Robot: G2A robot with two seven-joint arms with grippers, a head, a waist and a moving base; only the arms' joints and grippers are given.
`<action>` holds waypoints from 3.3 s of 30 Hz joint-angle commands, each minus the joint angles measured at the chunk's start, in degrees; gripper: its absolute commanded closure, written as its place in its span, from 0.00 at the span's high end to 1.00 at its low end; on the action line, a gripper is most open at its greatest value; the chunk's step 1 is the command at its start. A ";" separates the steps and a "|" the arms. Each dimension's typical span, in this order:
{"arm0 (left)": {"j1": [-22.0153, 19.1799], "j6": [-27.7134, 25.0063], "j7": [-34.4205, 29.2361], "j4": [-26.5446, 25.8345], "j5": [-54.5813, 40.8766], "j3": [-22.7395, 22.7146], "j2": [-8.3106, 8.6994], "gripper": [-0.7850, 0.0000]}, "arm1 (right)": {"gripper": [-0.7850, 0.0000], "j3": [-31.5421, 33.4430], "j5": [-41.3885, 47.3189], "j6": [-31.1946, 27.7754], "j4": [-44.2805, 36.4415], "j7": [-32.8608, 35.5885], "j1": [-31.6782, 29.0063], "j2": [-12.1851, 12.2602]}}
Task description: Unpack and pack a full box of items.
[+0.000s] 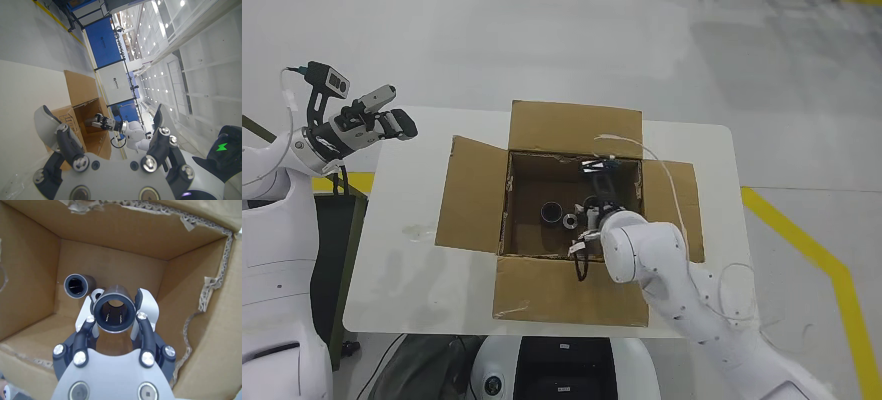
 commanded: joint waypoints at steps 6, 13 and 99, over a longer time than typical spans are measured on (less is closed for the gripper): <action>0.00 0.00 0.00 0.00 0.00 0.00 0.00 1.00 | 0.00 1.88 -3.30 -1.04 -4.13 1.06 -3.09 -0.39; 0.00 0.00 0.00 0.00 0.00 0.00 0.00 1.00 | 0.00 1.88 -3.30 -1.04 -4.13 1.06 -3.09 -0.39; 0.00 0.00 0.00 0.00 0.00 0.00 0.00 1.00 | 0.00 43.60 9.77 -2.89 16.02 -21.25 -13.37 1.54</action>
